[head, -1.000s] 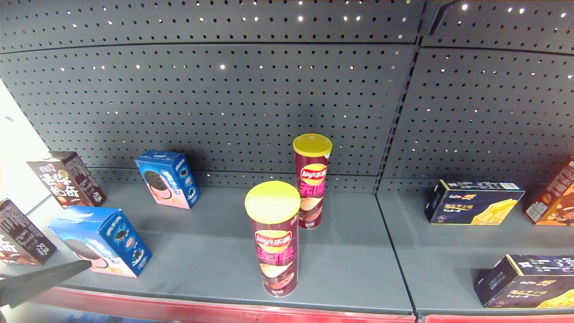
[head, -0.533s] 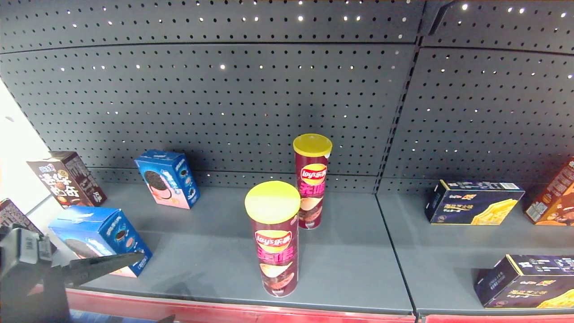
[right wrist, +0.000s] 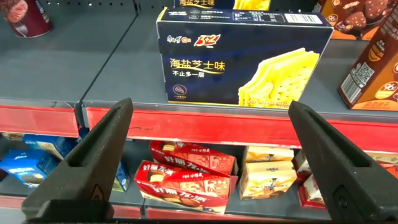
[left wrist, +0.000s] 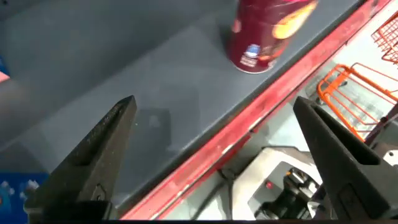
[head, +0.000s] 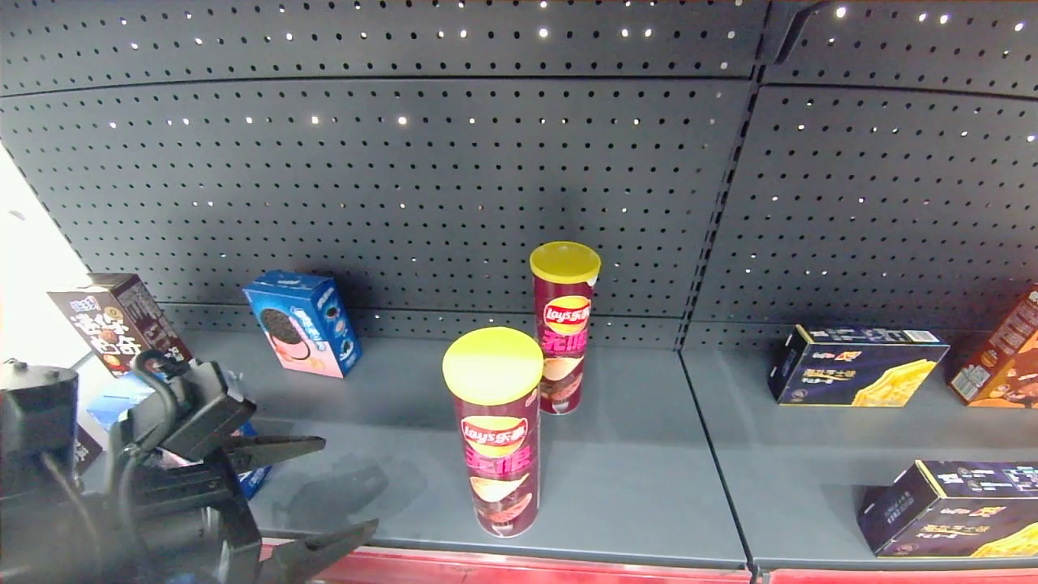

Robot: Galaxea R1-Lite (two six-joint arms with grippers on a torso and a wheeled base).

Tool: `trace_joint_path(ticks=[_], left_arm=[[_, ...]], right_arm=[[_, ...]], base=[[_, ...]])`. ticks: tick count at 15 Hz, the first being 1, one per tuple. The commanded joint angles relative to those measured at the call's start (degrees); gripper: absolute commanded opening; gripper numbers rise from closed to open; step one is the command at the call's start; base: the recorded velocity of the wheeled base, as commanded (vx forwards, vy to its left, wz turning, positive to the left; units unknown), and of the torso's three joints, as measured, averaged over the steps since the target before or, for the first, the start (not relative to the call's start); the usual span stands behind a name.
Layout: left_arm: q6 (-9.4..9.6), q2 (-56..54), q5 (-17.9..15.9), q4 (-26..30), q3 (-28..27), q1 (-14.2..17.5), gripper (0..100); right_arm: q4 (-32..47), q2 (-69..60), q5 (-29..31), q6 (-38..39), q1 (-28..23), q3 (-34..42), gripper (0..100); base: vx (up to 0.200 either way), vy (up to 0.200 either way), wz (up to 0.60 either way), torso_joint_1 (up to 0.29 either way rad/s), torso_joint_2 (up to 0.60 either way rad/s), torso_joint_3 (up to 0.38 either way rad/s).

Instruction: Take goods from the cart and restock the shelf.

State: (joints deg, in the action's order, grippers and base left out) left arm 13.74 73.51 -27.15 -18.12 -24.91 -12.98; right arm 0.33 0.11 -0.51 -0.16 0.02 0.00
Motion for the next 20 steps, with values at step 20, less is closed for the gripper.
trace_joint_path(ticks=[20], left_arm=[[-16.38,13.77,24.25,-18.54,-0.58,-13.47,100]], right_arm=[[0.02,0.15,-0.02,-0.02,0.06,0.00,100]], base=[[0.000,0.000,0.00,0.000,0.00,0.000]])
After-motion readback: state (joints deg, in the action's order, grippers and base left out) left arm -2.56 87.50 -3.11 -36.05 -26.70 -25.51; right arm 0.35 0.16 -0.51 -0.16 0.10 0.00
